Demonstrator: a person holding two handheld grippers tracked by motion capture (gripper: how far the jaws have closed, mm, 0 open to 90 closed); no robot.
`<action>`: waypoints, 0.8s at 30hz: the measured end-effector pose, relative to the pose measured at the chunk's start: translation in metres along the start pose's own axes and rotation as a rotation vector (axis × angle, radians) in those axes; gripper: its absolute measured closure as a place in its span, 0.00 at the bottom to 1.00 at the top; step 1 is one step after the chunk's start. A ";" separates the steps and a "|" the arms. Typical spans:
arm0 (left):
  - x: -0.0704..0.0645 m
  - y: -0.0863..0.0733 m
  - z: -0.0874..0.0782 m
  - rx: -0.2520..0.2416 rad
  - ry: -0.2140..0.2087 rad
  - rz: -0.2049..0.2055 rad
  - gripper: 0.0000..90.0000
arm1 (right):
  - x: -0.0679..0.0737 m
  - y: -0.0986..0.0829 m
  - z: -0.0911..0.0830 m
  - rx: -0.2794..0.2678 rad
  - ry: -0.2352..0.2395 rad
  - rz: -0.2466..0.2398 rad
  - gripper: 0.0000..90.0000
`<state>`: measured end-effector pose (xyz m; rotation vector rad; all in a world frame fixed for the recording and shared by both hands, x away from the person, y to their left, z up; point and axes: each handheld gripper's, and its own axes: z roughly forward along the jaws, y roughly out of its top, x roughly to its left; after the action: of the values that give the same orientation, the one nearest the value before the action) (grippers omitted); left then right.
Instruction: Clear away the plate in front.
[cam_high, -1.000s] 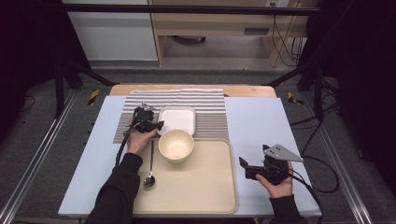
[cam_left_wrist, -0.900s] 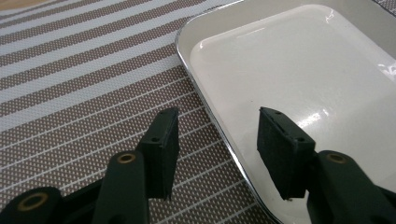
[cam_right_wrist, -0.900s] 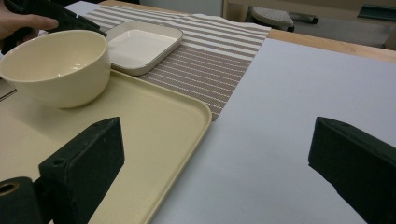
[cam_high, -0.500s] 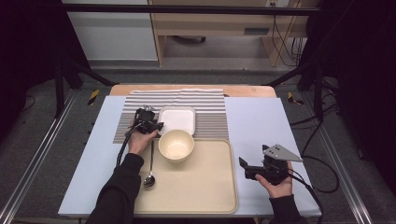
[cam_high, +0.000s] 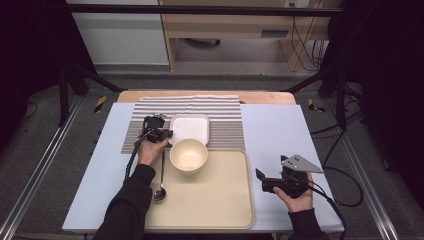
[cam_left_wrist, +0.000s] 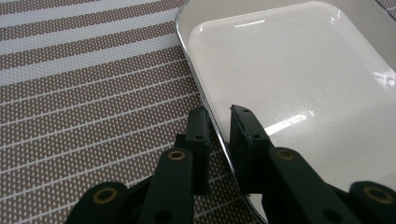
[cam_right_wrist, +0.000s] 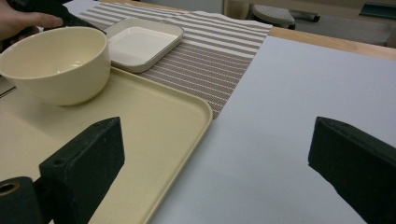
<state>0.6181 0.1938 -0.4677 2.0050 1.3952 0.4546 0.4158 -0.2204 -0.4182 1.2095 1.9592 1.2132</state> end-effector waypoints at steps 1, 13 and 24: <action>0.000 0.000 0.000 0.001 0.003 -0.005 0.86 | 0.000 0.000 0.000 0.000 0.000 0.000 0.04; 0.000 0.001 0.002 -0.004 -0.010 -0.083 0.92 | -0.001 0.001 -0.001 -0.006 0.002 0.004 0.04; 0.002 0.006 -0.006 -0.060 -0.004 -0.119 0.95 | 0.000 0.000 0.001 0.003 0.000 -0.004 0.04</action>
<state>0.6193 0.1960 -0.4597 1.8631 1.4716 0.4339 0.4165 -0.2203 -0.4188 1.2070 1.9631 1.2085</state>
